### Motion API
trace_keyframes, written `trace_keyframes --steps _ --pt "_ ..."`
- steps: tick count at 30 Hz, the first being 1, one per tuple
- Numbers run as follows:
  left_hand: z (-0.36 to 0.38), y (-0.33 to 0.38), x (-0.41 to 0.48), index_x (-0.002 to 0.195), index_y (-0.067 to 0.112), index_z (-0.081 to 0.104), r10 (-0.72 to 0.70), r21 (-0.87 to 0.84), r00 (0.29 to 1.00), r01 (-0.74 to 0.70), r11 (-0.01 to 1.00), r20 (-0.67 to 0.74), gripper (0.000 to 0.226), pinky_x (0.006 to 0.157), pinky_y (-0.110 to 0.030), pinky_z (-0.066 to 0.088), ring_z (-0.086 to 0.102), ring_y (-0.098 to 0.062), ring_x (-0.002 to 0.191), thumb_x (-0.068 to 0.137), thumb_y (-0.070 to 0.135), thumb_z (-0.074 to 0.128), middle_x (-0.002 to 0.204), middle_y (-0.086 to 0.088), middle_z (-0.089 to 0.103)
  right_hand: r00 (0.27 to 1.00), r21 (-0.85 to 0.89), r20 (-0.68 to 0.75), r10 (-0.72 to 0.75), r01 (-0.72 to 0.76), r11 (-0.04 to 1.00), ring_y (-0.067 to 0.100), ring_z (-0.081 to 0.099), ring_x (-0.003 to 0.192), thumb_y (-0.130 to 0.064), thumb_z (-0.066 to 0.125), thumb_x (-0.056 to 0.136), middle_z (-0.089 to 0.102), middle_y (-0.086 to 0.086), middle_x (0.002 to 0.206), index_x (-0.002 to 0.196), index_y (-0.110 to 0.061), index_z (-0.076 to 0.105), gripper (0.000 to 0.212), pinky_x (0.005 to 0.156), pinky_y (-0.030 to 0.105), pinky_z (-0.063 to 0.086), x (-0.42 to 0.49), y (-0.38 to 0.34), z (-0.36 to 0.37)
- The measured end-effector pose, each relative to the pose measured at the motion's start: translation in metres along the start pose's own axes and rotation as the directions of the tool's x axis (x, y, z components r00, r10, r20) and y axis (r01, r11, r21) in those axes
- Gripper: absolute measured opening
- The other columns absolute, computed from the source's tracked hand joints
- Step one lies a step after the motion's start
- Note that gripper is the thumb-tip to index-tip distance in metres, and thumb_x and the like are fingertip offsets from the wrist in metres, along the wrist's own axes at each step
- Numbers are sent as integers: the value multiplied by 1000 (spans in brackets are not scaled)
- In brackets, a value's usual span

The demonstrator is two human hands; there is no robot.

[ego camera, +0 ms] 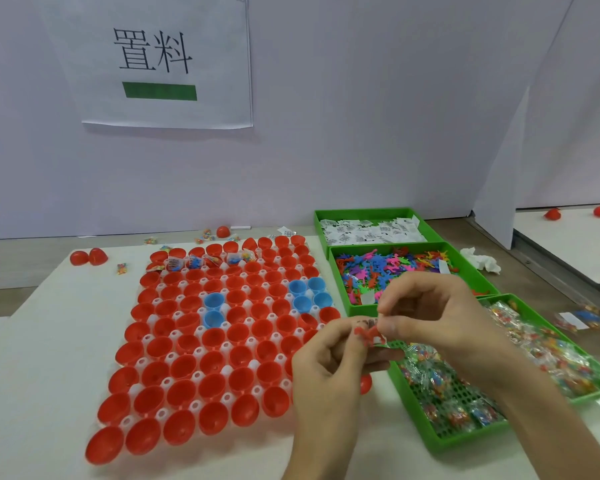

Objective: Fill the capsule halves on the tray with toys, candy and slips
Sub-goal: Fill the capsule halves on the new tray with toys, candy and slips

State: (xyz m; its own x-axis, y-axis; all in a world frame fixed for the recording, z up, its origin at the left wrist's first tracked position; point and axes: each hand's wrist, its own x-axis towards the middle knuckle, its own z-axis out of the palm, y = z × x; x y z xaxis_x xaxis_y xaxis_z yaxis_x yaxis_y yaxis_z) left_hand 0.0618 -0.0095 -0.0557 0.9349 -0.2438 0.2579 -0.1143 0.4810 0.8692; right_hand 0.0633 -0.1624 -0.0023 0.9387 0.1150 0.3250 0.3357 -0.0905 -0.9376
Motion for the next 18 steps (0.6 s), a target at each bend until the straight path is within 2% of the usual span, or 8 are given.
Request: trace_keyframes --steps 4,8,10,12,14,16,17,18 --pt "1 3 0 94 22 77 -88 -66 996 86 994 -23 31 68 -28 59 74 -31 80 92 39 50 92 -11 76 997 -129 -22 -70 67 989 16 68 71 -6 79 71 69 8 73 76 -12 73 10 68 22 54 1 1 3" --pt "3 3 -2 95 21 74 -44 -1 999 44 999 -4 17 68 -26 59 75 -31 81 88 31 62 84 -10 76 996 -197 -10 -94 90 976 18 65 72 -5 82 75 67 9 76 77 -18 73 16 70 25 54 1 -1 2" --pt "3 3 -2 93 22 73 -23 26 1000 23 999 -5 16 68 -26 59 75 -30 80 87 28 60 89 -10 76 999 -162 -12 -49 46 986 12 64 73 -15 81 77 66 3 77 82 -21 74 10 70 22 53 -1 -5 -3" --pt "1 4 -1 93 22 72 -12 41 1000 12 999 -6 15 69 -26 59 75 -29 80 88 27 59 96 -8 76 996 -194 -81 26 -41 980 6 66 76 -30 80 80 69 -5 79 84 -24 75 8 69 19 53 -1 -4 -15" --pt "0 6 0 92 23 71 -7 56 1000 7 998 -8 14 70 -28 59 75 -29 81 90 24 58 98 -8 76 982 -459 -149 115 -172 872 5 68 76 -35 77 83 73 -10 82 82 -31 75 4 69 19 53 1 4 -30" --pt "-2 7 0 92 23 71 -9 69 1000 10 998 -13 14 71 -28 59 74 -29 81 93 19 57 97 -8 76 956 -715 -172 236 -286 638 5 68 69 -34 76 86 72 -15 77 78 -35 74 8 62 16 51 1 15 -46" --pt "-2 7 0 92 23 71 -10 75 1000 12 997 -15 15 71 -28 59 74 -29 81 93 17 57 97 -9 76 936 -766 -183 300 -327 553 4 68 66 -34 77 85 72 -15 75 78 -35 73 9 59 15 50 -1 20 -53" --pt "-2 7 0 92 23 71 -13 79 1000 14 997 -16 15 71 -28 59 74 -29 81 93 16 58 96 -9 76 915 -779 -186 359 -360 513 3 67 64 -36 79 83 72 -13 74 78 -34 73 8 58 15 49 -3 24 -59"
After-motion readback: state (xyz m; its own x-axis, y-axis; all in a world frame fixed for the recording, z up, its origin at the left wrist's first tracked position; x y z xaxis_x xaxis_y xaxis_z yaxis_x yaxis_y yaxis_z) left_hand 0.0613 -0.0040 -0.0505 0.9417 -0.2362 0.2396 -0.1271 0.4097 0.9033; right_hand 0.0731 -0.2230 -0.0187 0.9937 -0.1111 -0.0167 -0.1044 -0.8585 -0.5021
